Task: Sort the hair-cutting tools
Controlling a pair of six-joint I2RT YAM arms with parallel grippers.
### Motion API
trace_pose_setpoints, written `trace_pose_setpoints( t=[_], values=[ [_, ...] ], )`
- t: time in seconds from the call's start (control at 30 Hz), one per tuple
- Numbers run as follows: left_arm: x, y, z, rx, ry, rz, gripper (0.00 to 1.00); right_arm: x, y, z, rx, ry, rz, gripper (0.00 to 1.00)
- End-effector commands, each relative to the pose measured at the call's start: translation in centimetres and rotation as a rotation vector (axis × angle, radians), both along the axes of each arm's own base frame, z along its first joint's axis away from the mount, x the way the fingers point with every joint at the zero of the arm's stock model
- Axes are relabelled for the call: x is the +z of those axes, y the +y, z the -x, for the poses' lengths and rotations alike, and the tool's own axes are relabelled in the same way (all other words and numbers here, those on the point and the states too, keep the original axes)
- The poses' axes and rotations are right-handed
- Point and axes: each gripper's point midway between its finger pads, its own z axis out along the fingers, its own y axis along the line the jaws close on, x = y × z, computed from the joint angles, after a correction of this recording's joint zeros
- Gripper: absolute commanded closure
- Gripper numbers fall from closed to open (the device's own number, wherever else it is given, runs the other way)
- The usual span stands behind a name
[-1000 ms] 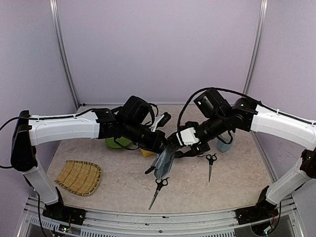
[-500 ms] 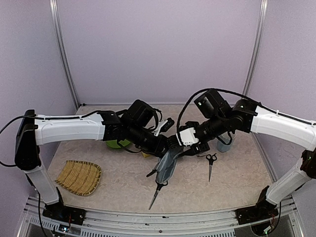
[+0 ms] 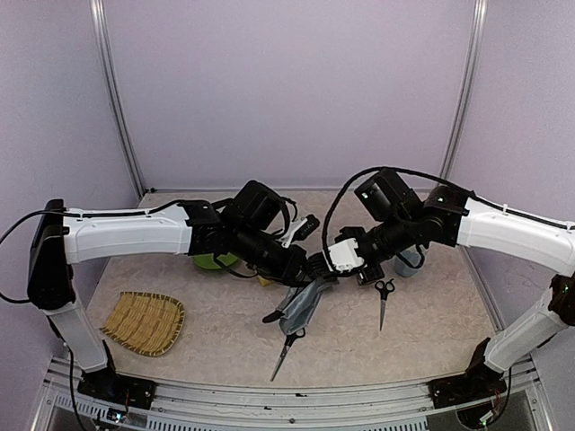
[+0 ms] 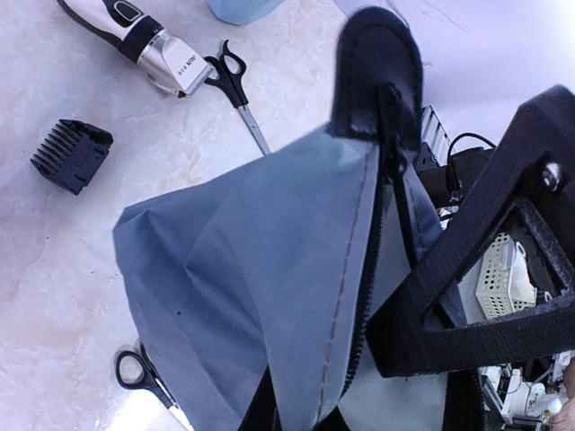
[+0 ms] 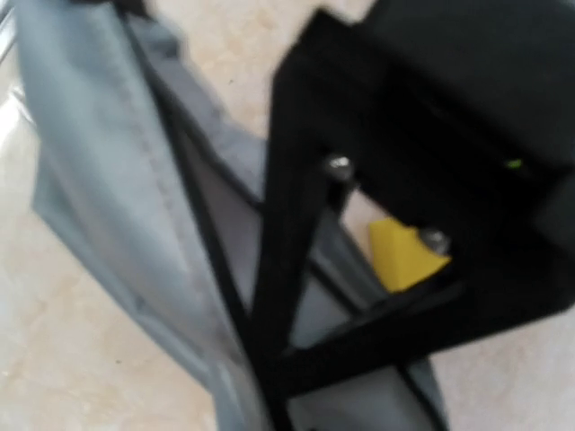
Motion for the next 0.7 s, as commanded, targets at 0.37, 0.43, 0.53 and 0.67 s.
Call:
trace_pose_setpoints(
  t=[0.37,0.43,0.53,0.67],
  values=[
    [-1.3,2.1,-2.8,0.149,-0.081,-0.177,0.51,-1.1,-0.2,0.8,-0.027,-0.050,-0.018,1.00],
    [-1.7,1.5,-2.1,0.115,-0.072,-0.186,0.47,-0.9,-0.2,0.6,-0.038,-0.061,-0.023,1.00],
    [-1.6,0.7,-1.1,0.080,-0.065,-0.183,0.43,-1.4,-0.4,0.1,-0.060,-0.077,-0.012,1.00],
    [-1.6,0.7,-0.8,0.087,-0.055,-0.190,0.42,-1.6,-0.5,-0.3,-0.082,-0.090,-0.014,1.00]
  ],
)
